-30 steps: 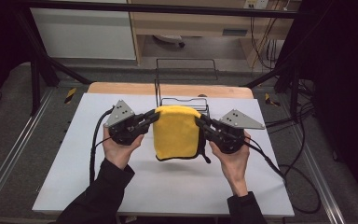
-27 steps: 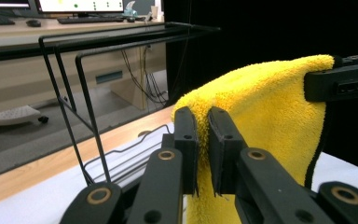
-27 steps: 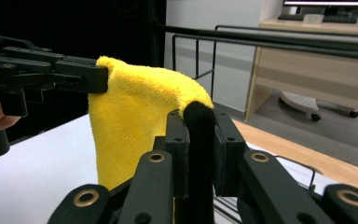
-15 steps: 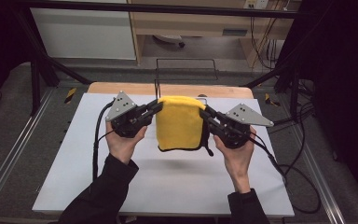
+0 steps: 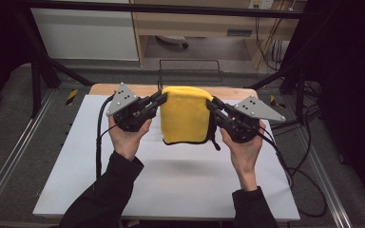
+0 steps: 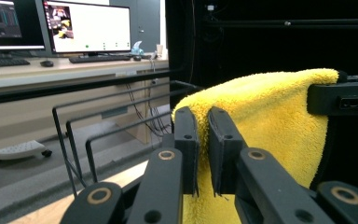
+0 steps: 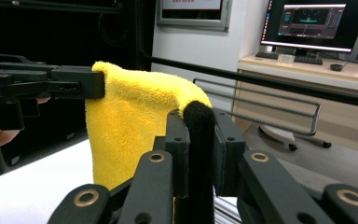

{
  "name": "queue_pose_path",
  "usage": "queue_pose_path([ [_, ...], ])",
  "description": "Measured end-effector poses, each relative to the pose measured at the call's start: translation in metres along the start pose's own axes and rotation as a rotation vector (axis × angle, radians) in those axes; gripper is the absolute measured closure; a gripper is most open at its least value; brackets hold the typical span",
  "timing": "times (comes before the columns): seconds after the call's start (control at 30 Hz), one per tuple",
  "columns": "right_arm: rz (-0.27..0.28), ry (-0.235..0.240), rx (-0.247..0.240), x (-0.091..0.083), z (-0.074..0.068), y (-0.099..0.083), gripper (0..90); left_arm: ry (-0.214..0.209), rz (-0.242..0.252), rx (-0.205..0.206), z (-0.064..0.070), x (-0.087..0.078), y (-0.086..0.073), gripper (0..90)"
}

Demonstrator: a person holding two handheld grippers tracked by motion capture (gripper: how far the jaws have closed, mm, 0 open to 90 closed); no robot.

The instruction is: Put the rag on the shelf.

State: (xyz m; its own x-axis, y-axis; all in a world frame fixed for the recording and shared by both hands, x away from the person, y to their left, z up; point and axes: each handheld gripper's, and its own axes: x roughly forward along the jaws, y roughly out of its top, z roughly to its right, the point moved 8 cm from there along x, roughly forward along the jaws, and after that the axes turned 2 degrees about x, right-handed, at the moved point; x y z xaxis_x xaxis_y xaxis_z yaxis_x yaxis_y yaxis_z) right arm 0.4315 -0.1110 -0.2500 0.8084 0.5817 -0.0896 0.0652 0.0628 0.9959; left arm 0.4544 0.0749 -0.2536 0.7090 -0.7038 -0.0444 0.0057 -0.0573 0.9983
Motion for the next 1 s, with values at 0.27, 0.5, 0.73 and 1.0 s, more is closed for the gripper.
queue_pose_path([
  [0.27, 0.033, -0.017, -0.003, 0.002, 0.005, 0.014, 79.5, 0.014, 0.026, 0.008, -0.002, 0.005, 0.017, 83.0],
  [0.5, 0.066, -0.026, -0.007, 0.005, 0.009, 0.030, 79.5, 0.024, 0.057, 0.011, -0.005, 0.009, 0.031, 83.0],
  [0.73, 0.086, -0.038, -0.016, 0.008, 0.012, 0.043, 79.6, 0.030, 0.079, 0.005, -0.010, 0.014, 0.044, 83.1],
  [1.0, 0.119, -0.050, -0.019, 0.012, 0.018, 0.058, 79.6, 0.034, 0.125, -0.004, -0.012, 0.018, 0.059, 83.1],
])
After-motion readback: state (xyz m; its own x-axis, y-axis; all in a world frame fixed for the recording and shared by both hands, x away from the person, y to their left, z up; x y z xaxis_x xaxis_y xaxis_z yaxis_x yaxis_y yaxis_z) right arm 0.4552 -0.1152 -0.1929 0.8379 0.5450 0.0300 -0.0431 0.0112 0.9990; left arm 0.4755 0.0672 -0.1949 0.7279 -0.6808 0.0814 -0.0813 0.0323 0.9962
